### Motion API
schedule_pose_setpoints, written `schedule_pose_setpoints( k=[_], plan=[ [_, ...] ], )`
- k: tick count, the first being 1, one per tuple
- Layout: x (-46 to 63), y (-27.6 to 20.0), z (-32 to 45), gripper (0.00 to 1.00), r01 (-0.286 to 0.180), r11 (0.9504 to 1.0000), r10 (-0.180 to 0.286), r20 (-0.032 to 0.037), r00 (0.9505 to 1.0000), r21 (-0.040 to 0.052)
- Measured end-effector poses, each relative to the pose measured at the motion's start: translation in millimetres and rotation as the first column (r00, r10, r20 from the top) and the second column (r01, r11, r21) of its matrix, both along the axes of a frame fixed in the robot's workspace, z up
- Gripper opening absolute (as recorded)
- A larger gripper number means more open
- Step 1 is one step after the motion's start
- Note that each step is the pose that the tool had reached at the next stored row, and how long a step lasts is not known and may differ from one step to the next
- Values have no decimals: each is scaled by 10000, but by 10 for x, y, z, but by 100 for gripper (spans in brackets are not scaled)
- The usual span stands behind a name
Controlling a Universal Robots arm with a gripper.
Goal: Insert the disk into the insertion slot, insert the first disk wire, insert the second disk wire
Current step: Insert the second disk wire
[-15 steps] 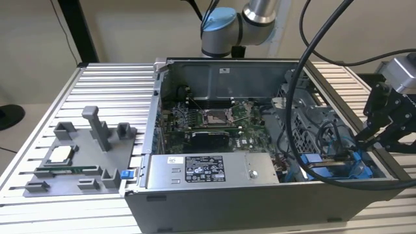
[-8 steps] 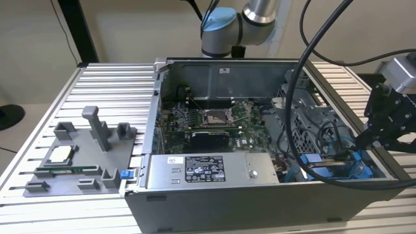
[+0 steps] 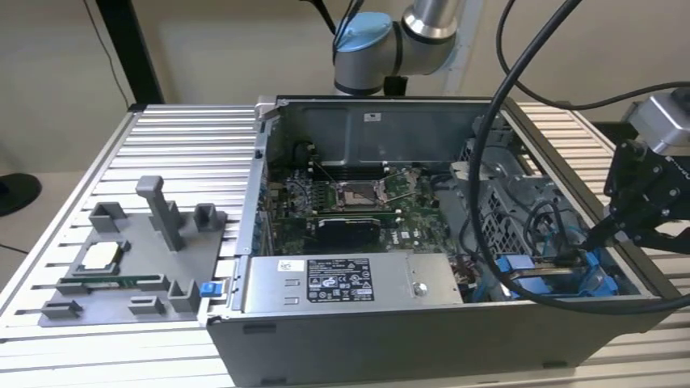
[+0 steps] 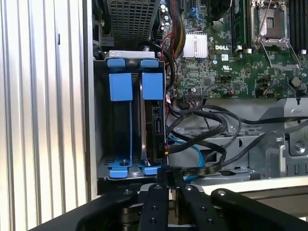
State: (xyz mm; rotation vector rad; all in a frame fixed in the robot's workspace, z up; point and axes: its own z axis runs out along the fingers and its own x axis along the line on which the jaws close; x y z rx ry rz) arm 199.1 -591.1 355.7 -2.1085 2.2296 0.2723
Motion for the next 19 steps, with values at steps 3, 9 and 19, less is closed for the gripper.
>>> schedule_pose_setpoints(
  k=[3,9,19],
  plan=[
    [-7,0,-5,0,9,10000,-9,-11,10000,-3],
    [-23,0,-19,0,25,10000,-25,-74,10000,-5],
    [-48,4,157,0,269,9996,-269,-89,9996,37]
  ],
)
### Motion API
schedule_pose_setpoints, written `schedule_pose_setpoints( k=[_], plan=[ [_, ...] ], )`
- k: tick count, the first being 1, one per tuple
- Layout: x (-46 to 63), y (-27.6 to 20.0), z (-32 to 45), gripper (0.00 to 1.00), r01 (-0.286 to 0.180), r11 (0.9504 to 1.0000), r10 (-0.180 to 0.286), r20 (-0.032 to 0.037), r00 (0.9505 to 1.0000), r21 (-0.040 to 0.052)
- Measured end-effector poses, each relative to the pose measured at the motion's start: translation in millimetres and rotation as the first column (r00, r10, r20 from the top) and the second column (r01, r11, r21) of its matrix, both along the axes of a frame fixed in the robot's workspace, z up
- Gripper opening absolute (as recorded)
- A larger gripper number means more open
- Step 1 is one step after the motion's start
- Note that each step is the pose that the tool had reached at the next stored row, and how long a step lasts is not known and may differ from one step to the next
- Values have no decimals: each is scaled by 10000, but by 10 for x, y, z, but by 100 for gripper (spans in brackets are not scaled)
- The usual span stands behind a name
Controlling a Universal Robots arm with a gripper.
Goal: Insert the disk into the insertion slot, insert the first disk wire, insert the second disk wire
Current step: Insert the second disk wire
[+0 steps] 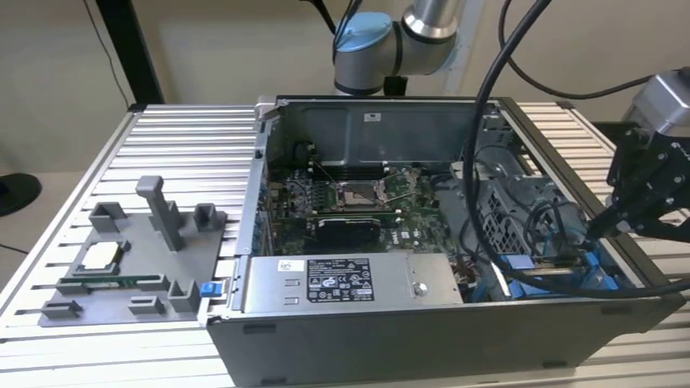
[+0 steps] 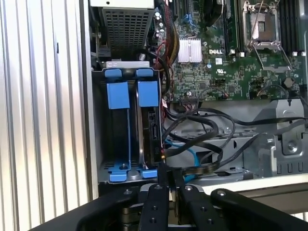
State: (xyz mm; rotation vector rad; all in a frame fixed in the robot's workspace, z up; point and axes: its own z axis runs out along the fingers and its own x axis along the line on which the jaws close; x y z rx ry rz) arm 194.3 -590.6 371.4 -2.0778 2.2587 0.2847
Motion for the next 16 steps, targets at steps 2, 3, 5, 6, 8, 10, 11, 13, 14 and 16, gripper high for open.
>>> schedule_pose_setpoints(
  k=[2,3,5,6,8,10,11,13,14,16],
  plan=[
    [-15,4,62,0,17,10000,-17,0,10000,7],
    [-25,7,86,0,20,10000,-20,-1,10000,8],
    [-53,22,111,0,20,10000,-20,-20,10000,13],
    [-70,31,121,0,20,10000,-20,-34,10000,12],
    [-108,49,134,0,20,10000,-20,-61,10000,11],
    [-153,70,142,0,20,10000,-20,-98,10000,11],
    [-180,80,142,0,21,10000,-21,-122,9999,12],
    [-243,97,141,0,20,10000,-20,-184,9998,13],
    [-277,104,142,0,21,10000,-20,-213,9998,12],
    [-364,109,142,0,20,10000,-20,-230,9997,18]
  ],
)
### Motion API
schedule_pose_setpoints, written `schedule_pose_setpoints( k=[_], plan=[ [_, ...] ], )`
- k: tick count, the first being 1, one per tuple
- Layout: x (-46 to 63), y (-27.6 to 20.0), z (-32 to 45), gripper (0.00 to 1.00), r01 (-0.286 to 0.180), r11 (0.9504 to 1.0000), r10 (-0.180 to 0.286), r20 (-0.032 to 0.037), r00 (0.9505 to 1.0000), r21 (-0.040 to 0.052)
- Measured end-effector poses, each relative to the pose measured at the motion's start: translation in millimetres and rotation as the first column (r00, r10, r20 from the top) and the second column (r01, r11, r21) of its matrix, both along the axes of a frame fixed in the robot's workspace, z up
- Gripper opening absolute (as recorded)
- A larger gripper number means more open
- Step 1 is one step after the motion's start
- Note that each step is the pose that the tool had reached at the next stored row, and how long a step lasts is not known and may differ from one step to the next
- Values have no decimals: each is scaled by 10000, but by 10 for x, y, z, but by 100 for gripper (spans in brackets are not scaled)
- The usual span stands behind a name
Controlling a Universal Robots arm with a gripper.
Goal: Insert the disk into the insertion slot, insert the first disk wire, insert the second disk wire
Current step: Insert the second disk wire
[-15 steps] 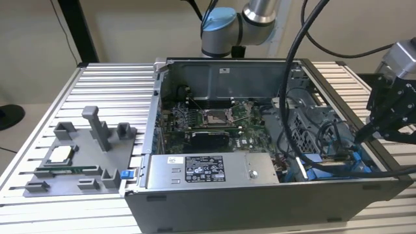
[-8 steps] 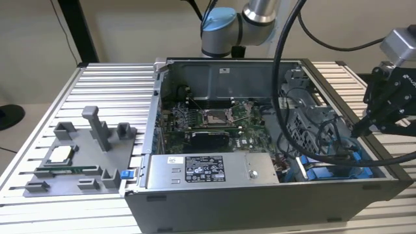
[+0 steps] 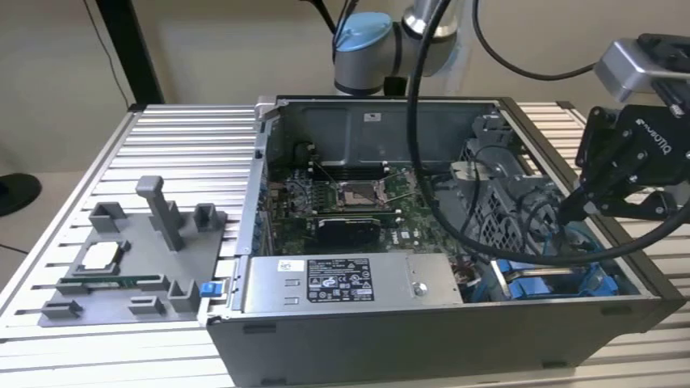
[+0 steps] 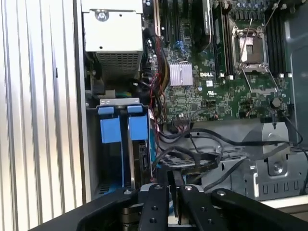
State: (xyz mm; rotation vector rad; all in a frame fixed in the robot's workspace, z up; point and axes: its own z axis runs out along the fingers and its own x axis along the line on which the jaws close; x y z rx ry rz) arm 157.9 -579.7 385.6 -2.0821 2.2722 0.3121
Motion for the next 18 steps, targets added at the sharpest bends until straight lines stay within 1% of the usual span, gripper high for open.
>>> schedule_pose_setpoints(
  k=[2,3,4,5,6,7,9,11,13,14,15,16,18],
  plan=[
    [-90,0,-8,0,1,10000,-1,13,10000,6],
    [-135,-1,-19,0,0,10000,0,40,10000,7],
    [-179,-3,-29,0,0,10000,-1,84,10000,5],
    [-218,-8,-37,0,0,10000,-1,153,9999,5],
    [-249,-13,-43,0,0,10000,0,239,9997,6],
    [-275,-20,-48,0,0,10000,-1,352,9994,9],
    [-311,-37,-52,0,0,10000,0,599,9982,4],
    [-331,-70,-58,0,0,10000,-1,829,9966,8],
    [-336,-108,-64,0,-1,10000,-3,1028,9947,37],
    [-337,-130,-69,0,-1,10000,-5,1109,9938,55],
    [-339,-154,-76,0,-1,10000,-7,1159,9933,71],
    [-343,-179,-86,0,-1,10000,-9,1198,9928,87],
    [-352,-226,-107,0,-1,9999,-13,1252,9921,110]
  ],
)
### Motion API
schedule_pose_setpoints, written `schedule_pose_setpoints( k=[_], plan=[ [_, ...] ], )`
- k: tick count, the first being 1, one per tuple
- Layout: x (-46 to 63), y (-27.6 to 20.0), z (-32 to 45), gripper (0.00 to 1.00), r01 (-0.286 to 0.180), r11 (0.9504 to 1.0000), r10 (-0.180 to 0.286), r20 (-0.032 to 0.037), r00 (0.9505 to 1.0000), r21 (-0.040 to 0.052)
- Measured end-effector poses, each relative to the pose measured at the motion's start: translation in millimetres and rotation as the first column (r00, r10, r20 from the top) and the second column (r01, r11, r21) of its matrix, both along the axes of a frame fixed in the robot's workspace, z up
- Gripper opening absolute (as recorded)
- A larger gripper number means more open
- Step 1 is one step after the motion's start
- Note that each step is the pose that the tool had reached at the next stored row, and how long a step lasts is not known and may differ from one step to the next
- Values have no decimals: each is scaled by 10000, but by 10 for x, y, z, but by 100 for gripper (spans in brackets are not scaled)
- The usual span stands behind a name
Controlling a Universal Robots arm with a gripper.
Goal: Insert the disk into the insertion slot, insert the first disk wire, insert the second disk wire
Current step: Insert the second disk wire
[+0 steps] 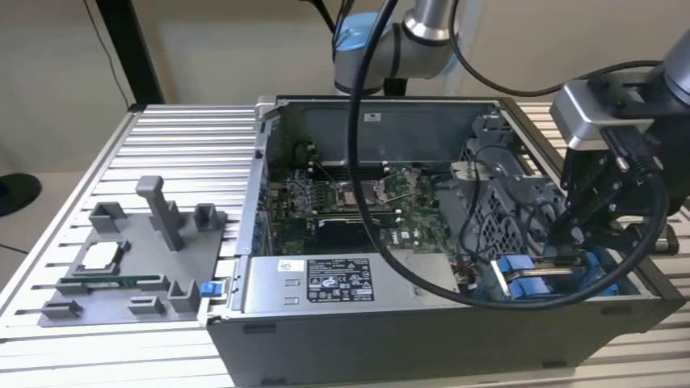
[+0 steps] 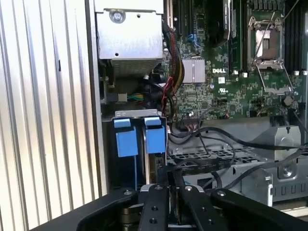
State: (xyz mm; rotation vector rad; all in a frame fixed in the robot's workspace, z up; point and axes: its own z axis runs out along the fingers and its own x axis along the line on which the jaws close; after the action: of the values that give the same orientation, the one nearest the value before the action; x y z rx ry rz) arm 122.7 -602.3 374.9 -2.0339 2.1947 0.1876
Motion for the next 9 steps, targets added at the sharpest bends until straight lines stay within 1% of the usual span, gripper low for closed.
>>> schedule_pose_setpoints(
  k=[1,2,7,8,9],
  plan=[
    [-3,-18,-9,0,-1,10000,1,34,10000,10],
    [-3,-24,-16,0,-1,10000,1,76,10000,30],
    [-3,-24,-18,0,-1,10000,1,77,10000,34],
    [-4,-24,-28,0,-1,10000,1,97,10000,34],
    [-5,-24,-38,0,0,10000,0,154,9999,34]
  ],
)
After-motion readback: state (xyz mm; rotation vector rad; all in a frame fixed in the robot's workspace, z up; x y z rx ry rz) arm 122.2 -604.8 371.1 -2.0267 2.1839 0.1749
